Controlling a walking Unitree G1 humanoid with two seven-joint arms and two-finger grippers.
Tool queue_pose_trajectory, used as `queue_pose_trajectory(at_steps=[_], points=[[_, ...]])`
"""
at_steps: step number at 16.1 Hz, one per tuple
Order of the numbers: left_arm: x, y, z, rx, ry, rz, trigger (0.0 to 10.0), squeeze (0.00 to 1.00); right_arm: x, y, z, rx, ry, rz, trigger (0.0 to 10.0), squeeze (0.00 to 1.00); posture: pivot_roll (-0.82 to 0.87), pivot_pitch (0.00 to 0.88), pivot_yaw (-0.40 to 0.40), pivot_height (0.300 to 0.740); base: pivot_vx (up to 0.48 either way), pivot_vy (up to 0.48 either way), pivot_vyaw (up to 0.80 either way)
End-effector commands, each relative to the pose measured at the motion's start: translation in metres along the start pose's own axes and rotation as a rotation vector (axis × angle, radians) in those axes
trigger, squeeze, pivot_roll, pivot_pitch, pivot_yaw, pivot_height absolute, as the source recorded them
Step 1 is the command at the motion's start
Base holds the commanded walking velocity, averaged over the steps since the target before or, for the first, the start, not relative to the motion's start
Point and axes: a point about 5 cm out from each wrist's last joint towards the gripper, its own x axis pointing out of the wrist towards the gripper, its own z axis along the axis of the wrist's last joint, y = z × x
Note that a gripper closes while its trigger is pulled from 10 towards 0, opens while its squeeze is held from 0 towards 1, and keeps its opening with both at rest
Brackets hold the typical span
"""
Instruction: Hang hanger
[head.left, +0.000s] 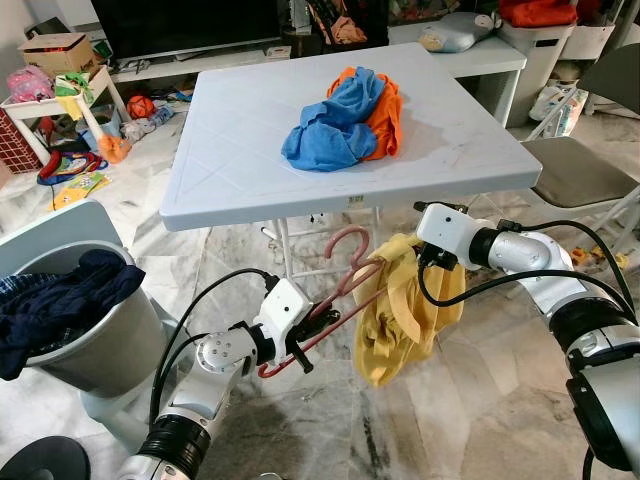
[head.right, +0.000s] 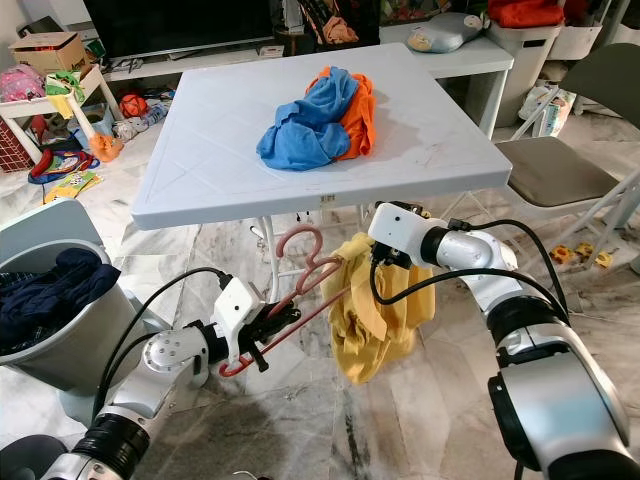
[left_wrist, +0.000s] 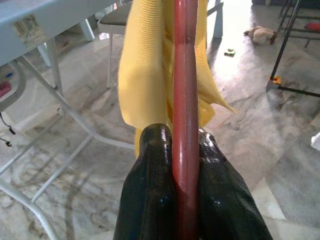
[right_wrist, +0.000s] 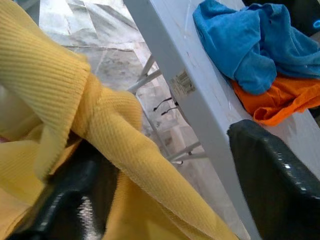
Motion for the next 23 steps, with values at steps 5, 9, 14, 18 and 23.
queue_pose_trajectory(at_steps=[5,9,14,18,23], points=[[-0.002,0.014,0.005,-0.08,-0.059,0.132,0.0,0.0,-0.007,-0.006,-0.006,-0.02,0.049,0.041,10.0,1.0,-0.04,0.0,0.065,0.74,0.0,0.0,0.0],[-0.002,0.014,0.005,-0.08,-0.059,0.132,0.0,0.0,-0.007,-0.006,-0.006,-0.02,0.049,0.041,10.0,1.0,-0.04,0.0,0.065,0.74,0.0,0.0,0.0],[-0.002,0.014,0.005,-0.08,-0.059,0.132,0.0,0.0,-0.007,-0.006,-0.006,-0.02,0.049,0.041,10.0,1.0,-0.04,0.0,0.065,0.74,0.0,0.0,0.0],[-0.002,0.014,0.005,-0.08,-0.059,0.132,0.0,0.0,-0.007,-0.006,-0.006,-0.02,0.049,0.041,10.0,1.0,-0.04,0.0,0.065,0.74,0.0,0.0,0.0],[-0.002,0.029,0.017,-0.037,-0.115,0.236,0.0,0.0,-0.009,0.03,-0.031,0.197,0.12,0.204,10.0,0.0,-0.04,0.0,0.08,0.74,0.0,0.0,0.0]])
